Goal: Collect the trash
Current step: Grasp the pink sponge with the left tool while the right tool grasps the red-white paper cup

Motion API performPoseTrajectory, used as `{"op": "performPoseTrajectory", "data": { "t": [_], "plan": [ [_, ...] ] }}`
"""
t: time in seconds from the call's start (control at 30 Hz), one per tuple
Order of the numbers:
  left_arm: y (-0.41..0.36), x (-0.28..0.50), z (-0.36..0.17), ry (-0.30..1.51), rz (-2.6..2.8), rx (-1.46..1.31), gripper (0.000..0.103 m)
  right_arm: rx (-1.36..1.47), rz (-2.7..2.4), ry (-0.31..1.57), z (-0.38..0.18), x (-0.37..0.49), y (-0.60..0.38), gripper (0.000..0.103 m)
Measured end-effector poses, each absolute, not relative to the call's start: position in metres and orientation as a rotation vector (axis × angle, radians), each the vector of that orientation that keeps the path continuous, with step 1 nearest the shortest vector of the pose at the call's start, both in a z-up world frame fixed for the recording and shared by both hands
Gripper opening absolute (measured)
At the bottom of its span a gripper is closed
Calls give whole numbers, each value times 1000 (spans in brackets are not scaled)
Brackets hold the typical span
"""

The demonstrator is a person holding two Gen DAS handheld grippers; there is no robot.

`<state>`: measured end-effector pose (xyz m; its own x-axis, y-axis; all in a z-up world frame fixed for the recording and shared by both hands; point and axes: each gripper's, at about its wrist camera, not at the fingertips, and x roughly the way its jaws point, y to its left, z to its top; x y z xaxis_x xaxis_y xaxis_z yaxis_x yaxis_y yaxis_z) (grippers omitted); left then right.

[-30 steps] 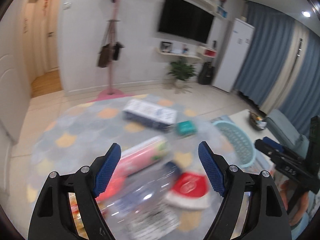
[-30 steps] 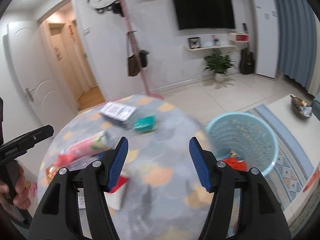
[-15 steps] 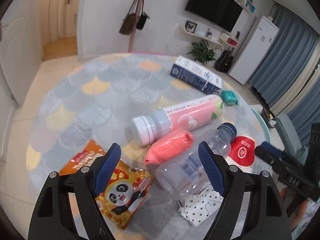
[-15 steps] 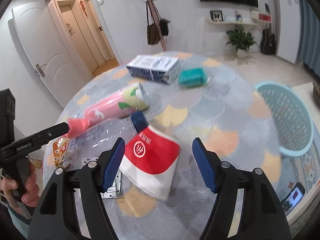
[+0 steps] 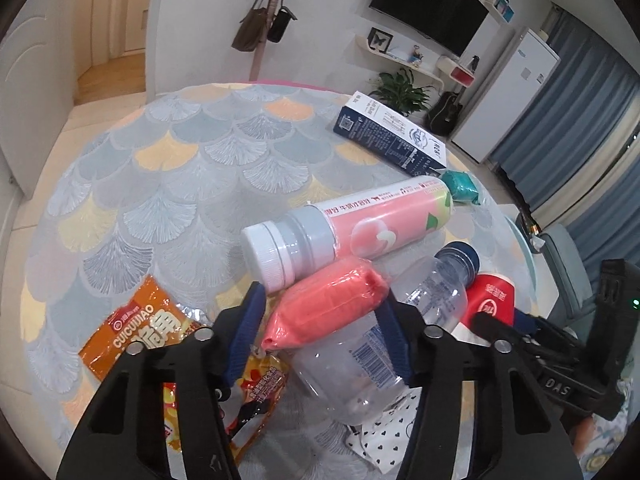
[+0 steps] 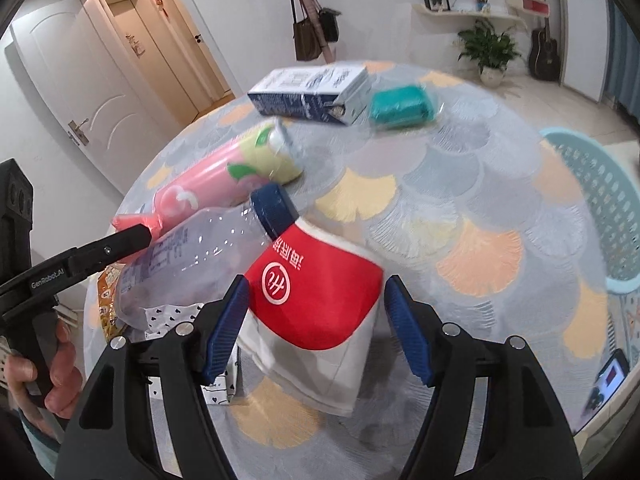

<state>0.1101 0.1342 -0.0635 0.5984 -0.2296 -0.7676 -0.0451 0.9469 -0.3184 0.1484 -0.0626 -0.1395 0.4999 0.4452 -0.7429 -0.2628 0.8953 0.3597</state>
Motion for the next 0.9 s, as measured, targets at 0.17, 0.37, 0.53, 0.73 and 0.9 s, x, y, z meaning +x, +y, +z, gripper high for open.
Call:
{"op": "performPoseTrajectory", "data": {
  "t": [0.17,0.37,0.53,0.73,0.9],
  "plan": [
    [134,106,-63,915,-124,-319,46,159,427,938,-138,144,-53,57],
    [134,98,-55,868,-136,-344,44,131,430,881,-124,135,-55,45],
    [129,89,-34,807,-154,-335,44,65,408,805,-108,121,-50,42],
    [113,88,-13,763,-180,-300,44,55,368,728,-85,114,-64,42],
    [92,98,1,738,-222,-271,44,69,306,668,-65,117,-93,42]
  ]
}}
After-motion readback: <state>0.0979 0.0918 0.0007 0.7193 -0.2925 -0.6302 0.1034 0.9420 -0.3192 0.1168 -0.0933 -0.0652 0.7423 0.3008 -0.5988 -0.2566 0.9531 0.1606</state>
